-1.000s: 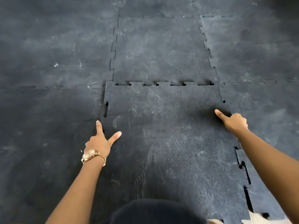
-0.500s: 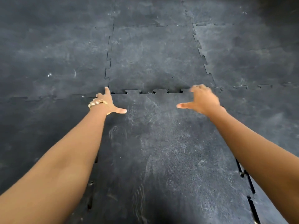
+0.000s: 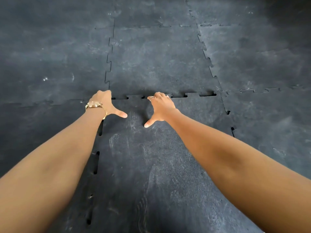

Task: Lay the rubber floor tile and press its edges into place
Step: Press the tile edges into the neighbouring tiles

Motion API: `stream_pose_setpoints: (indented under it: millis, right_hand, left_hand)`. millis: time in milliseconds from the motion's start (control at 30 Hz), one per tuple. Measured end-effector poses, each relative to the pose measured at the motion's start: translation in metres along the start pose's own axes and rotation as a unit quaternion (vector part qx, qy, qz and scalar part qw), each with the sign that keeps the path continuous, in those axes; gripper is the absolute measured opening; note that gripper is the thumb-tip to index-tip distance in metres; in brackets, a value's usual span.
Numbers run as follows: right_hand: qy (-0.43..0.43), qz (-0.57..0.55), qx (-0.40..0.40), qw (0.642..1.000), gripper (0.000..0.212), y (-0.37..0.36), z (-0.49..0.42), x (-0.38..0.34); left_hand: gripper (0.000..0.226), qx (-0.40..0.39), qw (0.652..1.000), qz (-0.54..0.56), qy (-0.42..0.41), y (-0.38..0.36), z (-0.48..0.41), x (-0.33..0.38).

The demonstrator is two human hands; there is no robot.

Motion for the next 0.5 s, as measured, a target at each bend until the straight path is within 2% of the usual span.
stream_pose_setpoints:
  millis: [100,200,333,500]
  right_hand:
    - [0.005,-0.023,-0.020,1.000,0.123,-0.006,0.006,-0.003]
    - [-0.028,-0.022,-0.040,0.999,0.122,-0.016,0.000,-0.009]
    - [-0.055,-0.041,-0.063,0.996,0.121,-0.025,-0.012,-0.015]
    - [-0.056,-0.067,-0.064,0.994,0.123,-0.024,-0.016,-0.019]
  left_hand:
    - [0.107,0.030,0.999,0.026,-0.028,-0.010,-0.004,-0.008]
    - [0.117,0.038,0.997,0.033,-0.066,-0.037,-0.007,-0.016]
    - [0.103,0.147,0.987,-0.022,-0.067,-0.070,-0.003,-0.016]
    - [0.100,0.163,0.984,-0.016,-0.065,-0.068,-0.010,-0.015]
Point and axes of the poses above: each hand's wrist, its own z-axis away from the middle knuckle, its own y-axis out of the back of the hand, x = y × z, the point moved 3 cm from there along -z, towards the middle knuckle, and after that the axes turned 13 degrees about -x, right-handed, at the moved point
